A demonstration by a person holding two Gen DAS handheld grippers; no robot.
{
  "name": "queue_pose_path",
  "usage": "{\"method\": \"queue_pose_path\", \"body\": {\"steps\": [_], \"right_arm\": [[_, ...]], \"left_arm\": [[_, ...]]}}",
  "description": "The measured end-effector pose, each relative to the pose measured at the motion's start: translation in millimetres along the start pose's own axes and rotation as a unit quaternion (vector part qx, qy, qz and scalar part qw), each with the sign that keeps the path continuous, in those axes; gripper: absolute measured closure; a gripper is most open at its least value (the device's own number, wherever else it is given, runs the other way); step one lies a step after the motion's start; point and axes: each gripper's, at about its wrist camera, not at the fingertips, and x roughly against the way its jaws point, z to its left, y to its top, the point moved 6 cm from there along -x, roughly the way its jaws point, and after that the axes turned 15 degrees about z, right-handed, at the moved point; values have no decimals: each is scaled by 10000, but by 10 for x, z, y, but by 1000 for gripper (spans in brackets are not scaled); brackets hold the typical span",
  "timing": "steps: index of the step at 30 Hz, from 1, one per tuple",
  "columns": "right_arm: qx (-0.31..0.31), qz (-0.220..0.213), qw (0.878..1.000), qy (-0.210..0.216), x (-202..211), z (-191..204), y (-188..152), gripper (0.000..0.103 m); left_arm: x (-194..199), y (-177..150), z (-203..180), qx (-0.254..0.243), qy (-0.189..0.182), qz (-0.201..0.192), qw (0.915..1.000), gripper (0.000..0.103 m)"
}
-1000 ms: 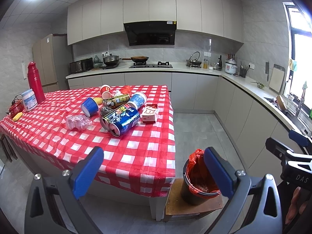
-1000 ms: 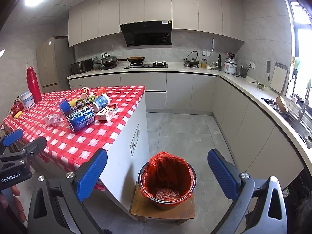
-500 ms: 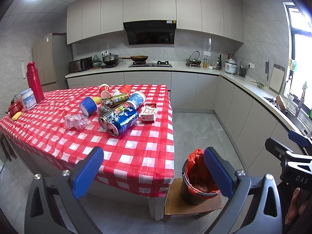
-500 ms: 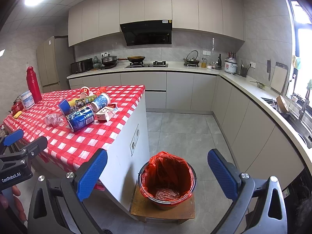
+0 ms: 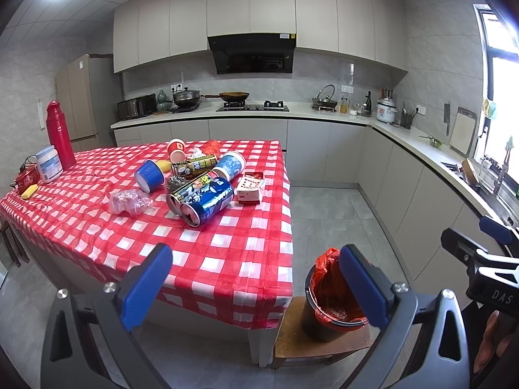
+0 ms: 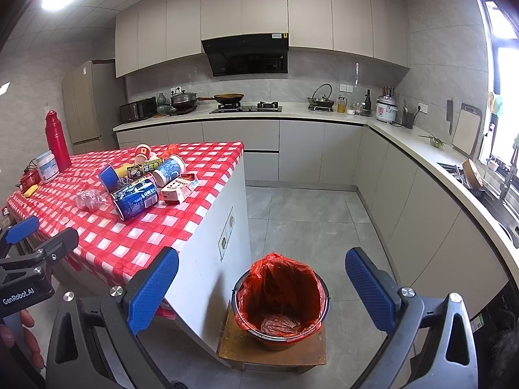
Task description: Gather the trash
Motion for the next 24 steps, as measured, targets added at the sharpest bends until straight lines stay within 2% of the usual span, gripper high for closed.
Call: {"method": "queue_pose_path", "body": {"steps": [18,21,24], "right_arm": [[32,39,10000,14,-36,-6,14,0],[11,54,9999,85,-63,10,24,0],[-53,82,9998,180,-120,30,55,0]], "left_arm": [[-25,-51,59,79,-11,8,10000,0],[-47,-65,68,81,64,22,9999,0],[-69,-69,180,217,333,21,9992,0]]}}
